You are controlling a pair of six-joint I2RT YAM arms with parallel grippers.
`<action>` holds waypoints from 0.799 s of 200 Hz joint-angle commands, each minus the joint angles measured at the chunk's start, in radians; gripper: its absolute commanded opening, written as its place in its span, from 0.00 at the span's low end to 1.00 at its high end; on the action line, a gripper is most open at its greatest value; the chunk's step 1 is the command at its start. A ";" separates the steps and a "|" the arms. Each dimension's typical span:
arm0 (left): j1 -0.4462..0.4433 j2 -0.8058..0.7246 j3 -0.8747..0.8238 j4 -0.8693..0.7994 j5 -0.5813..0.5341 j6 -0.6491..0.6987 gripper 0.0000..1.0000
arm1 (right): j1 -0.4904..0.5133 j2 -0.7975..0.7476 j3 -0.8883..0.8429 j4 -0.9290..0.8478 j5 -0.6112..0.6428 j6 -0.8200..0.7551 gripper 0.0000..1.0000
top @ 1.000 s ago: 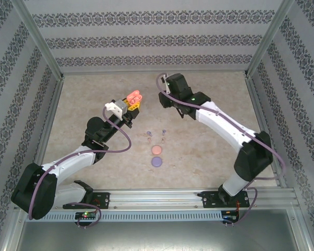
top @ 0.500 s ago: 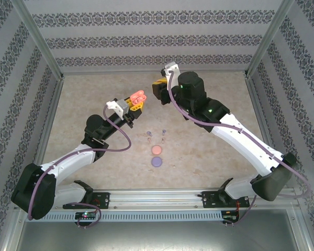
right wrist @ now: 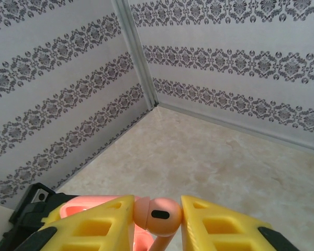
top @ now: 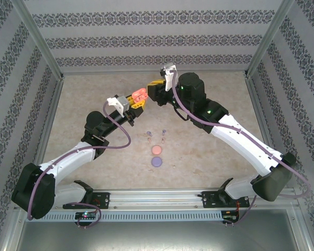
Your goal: Insert the wireless bluetooth earbuds into the charging case
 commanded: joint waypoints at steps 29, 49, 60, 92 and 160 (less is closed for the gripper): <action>0.009 0.018 0.042 0.010 0.020 -0.021 0.00 | 0.019 0.026 -0.013 0.045 -0.048 0.041 0.28; 0.010 0.021 0.044 0.012 0.021 -0.020 0.00 | 0.023 0.037 -0.017 0.049 -0.052 0.045 0.28; 0.009 0.025 0.045 0.013 0.021 -0.022 0.00 | 0.024 0.042 -0.022 0.051 -0.051 0.047 0.28; 0.009 0.026 0.046 0.015 0.019 -0.020 0.00 | 0.024 0.051 -0.033 0.053 -0.040 0.044 0.28; 0.009 0.034 0.045 0.029 0.022 -0.020 0.00 | 0.013 0.063 -0.050 0.049 -0.009 0.023 0.28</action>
